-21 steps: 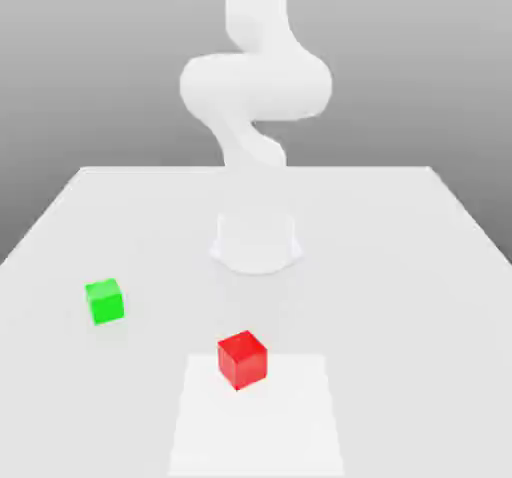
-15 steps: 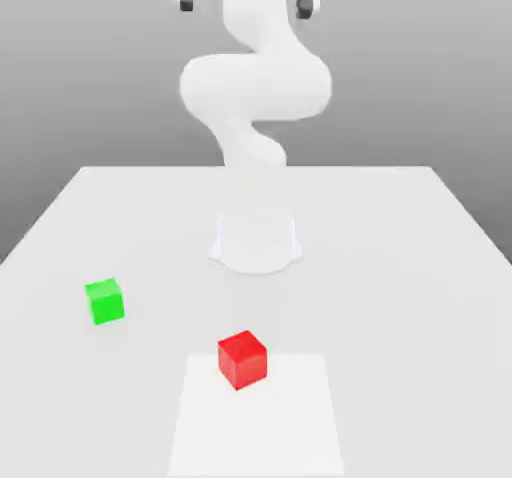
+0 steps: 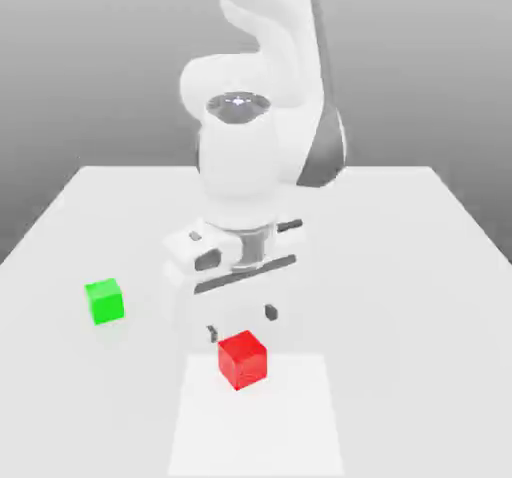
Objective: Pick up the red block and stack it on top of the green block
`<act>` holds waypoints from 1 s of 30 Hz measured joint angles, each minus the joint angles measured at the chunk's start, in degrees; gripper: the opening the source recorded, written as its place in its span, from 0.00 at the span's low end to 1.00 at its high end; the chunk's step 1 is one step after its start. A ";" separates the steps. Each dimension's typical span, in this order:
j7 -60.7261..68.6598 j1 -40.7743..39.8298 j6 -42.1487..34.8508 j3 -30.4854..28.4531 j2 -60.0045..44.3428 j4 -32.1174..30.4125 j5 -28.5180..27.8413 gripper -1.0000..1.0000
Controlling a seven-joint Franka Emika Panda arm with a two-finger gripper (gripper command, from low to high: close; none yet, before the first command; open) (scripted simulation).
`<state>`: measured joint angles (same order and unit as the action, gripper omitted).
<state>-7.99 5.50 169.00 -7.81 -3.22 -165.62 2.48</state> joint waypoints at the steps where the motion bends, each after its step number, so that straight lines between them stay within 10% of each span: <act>1: 1.29 -0.41 1.82 0.79 -2.19 0.25 1.72 0.50; 3: 3.01 -2.86 5.41 3.76 -6.41 0.81 3.99 0.50; 4: 3.34 -3.69 6.40 4.67 -7.56 0.97 4.40 0.00; 19: -1.81 -4.74 -6.48 2.21 7.56 -1.27 -3.99 0.00; 30: 16.36 -24.61 -14.17 -13.91 18.59 -4.14 -17.23 0.00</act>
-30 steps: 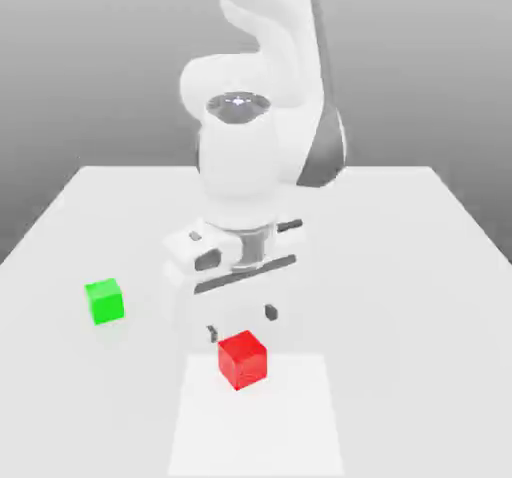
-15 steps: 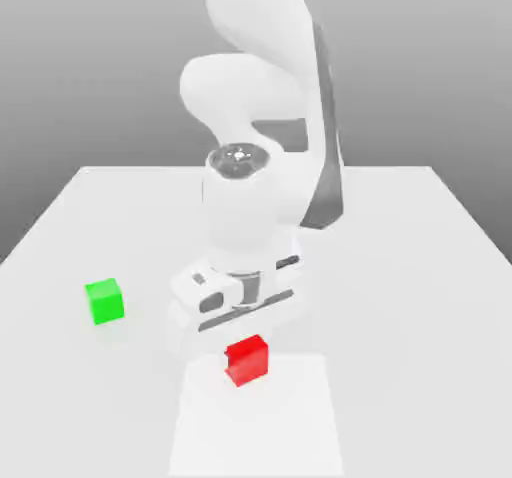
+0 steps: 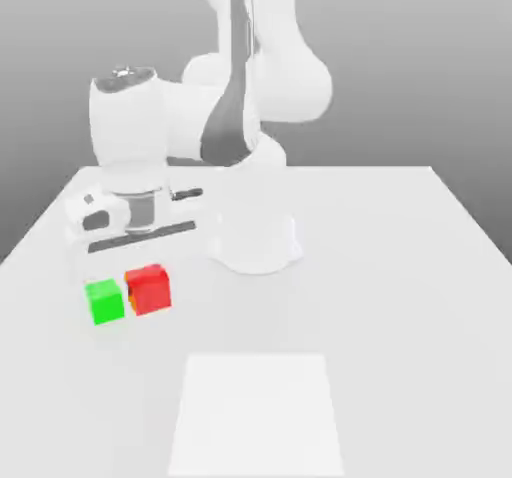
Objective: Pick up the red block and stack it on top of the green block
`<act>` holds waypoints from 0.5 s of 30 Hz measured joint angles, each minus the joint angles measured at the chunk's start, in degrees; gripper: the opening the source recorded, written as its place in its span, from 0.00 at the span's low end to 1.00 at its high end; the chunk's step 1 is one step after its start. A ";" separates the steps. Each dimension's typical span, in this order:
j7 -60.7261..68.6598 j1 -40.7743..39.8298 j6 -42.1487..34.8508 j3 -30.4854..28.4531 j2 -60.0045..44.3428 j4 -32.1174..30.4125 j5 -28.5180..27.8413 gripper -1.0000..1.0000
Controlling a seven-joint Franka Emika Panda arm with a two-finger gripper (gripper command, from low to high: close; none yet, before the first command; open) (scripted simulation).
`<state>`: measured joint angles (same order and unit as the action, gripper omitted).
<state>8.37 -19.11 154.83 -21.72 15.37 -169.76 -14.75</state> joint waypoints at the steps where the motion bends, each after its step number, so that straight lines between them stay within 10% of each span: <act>1: 1.79 -1.99 -0.65 -1.50 0.96 -0.25 -1.24 0.00; 15: 12.34 -8.07 1.22 -10.44 1.16 -1.10 -3.22 0.00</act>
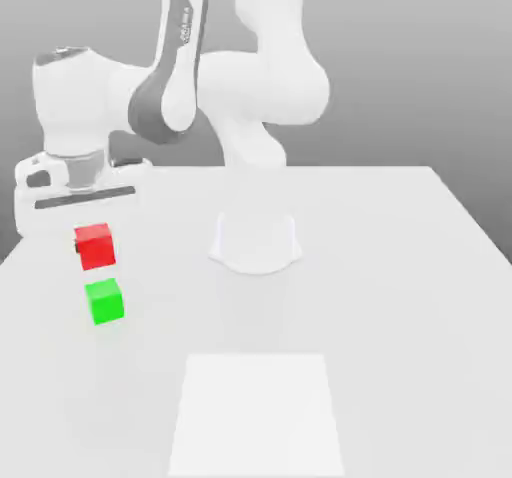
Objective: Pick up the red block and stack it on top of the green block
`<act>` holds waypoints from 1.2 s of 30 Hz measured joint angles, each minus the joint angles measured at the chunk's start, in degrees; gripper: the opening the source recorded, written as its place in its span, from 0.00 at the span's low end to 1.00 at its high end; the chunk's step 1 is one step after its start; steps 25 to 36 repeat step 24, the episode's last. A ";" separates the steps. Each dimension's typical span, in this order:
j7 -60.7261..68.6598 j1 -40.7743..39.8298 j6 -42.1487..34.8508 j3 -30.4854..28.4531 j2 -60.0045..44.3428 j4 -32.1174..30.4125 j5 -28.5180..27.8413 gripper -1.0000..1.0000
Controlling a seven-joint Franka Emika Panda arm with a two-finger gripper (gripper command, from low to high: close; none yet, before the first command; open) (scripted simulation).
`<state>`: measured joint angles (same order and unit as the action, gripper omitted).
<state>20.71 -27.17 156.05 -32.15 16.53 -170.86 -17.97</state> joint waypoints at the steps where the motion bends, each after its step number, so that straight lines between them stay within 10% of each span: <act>1: 0.26 0.37 0.54 -0.25 -0.52 0.02 0.42 0.00; 36: 9.46 8.67 13.20 -4.53 -14.49 -0.16 13.95 0.00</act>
